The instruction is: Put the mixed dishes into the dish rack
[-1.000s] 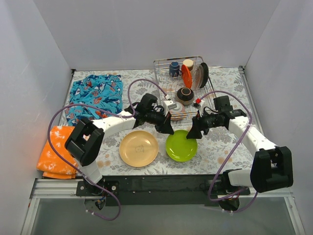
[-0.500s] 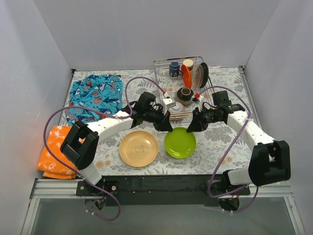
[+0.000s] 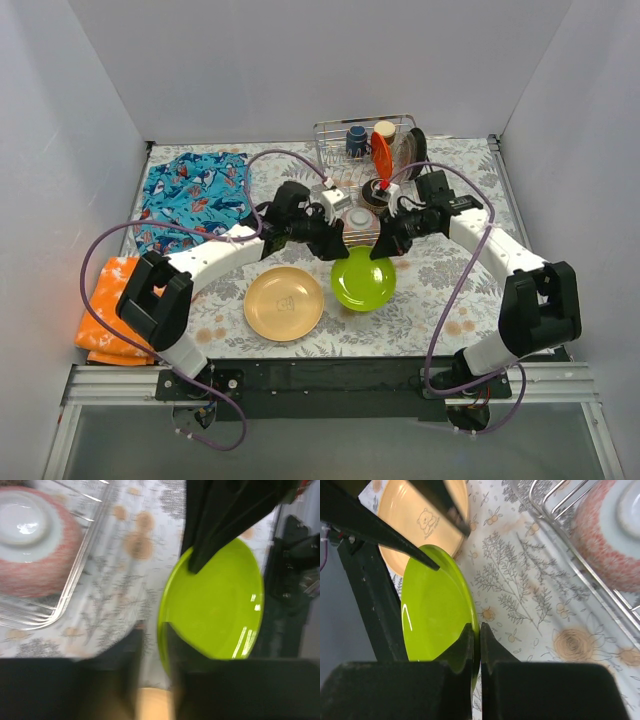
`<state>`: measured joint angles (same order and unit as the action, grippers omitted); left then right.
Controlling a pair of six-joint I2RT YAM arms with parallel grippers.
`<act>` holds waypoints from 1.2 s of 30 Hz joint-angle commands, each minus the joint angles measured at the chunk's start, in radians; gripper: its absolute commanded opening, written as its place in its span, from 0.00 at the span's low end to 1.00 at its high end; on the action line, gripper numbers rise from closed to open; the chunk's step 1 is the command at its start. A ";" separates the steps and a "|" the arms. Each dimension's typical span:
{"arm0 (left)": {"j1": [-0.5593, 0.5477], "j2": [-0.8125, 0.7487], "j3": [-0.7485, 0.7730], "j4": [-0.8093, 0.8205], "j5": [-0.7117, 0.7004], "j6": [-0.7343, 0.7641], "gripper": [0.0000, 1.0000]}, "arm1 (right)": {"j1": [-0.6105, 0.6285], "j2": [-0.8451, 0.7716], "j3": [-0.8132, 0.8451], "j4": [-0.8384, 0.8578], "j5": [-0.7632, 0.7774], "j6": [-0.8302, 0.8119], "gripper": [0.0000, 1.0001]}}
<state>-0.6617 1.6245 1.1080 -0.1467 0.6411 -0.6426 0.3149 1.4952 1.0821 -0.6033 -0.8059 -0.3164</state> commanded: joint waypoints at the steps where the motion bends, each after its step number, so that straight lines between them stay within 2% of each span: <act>1: 0.069 -0.112 0.050 -0.013 -0.301 -0.022 0.54 | 0.004 0.008 0.130 0.072 0.075 0.072 0.01; 2: 0.092 -0.127 0.067 -0.023 -0.424 -0.025 0.59 | 0.004 0.011 0.184 0.123 0.112 0.117 0.01; 3: 0.143 -0.143 0.073 -0.033 -0.481 -0.041 0.70 | 0.004 0.016 0.212 0.147 0.172 0.134 0.01; 5: 0.198 -0.205 0.069 -0.024 -0.628 -0.064 0.81 | 0.004 0.037 0.304 0.225 0.243 0.177 0.01; 7: 0.255 -0.251 0.046 -0.010 -0.719 -0.060 0.90 | 0.004 0.063 0.354 0.285 0.364 0.259 0.01; 9: 0.266 -0.314 0.006 -0.013 -0.789 -0.037 0.94 | 0.010 0.082 0.416 0.363 0.478 0.307 0.01; 13: 0.290 -0.403 -0.077 -0.076 -0.772 -0.057 0.96 | 0.071 0.120 0.446 0.537 0.799 0.300 0.01; 14: 0.297 -0.419 -0.092 -0.089 -0.765 -0.060 0.96 | 0.113 0.128 0.438 0.592 0.909 0.287 0.01; 15: 0.303 -0.439 -0.112 -0.114 -0.755 -0.066 0.97 | 0.136 0.138 0.427 0.656 1.092 0.266 0.01; 17: 0.310 -0.454 -0.146 -0.137 -0.741 -0.080 0.97 | 0.199 0.201 0.446 0.796 1.280 0.192 0.01; 18: 0.323 -0.466 -0.154 -0.154 -0.724 -0.084 0.97 | 0.217 0.229 0.458 0.838 1.445 0.165 0.01; 19: 0.329 -0.471 -0.163 -0.159 -0.698 -0.089 0.98 | 0.230 0.284 0.490 0.923 1.503 0.137 0.01; 23: 0.381 -0.473 -0.168 -0.172 -0.643 -0.135 0.98 | 0.251 0.399 0.587 1.045 1.675 0.024 0.01; 29: 0.387 -0.471 -0.177 -0.160 -0.595 -0.126 0.98 | 0.251 0.608 0.809 1.079 1.859 -0.127 0.01; 36: 0.409 -0.472 -0.206 -0.143 -0.583 -0.150 0.98 | 0.250 0.619 0.759 1.064 1.805 -0.136 0.01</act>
<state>-0.2703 1.1744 0.9218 -0.3069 0.0372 -0.7769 0.5610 2.1452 1.8336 0.3576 0.9535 -0.4225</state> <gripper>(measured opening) 0.981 0.058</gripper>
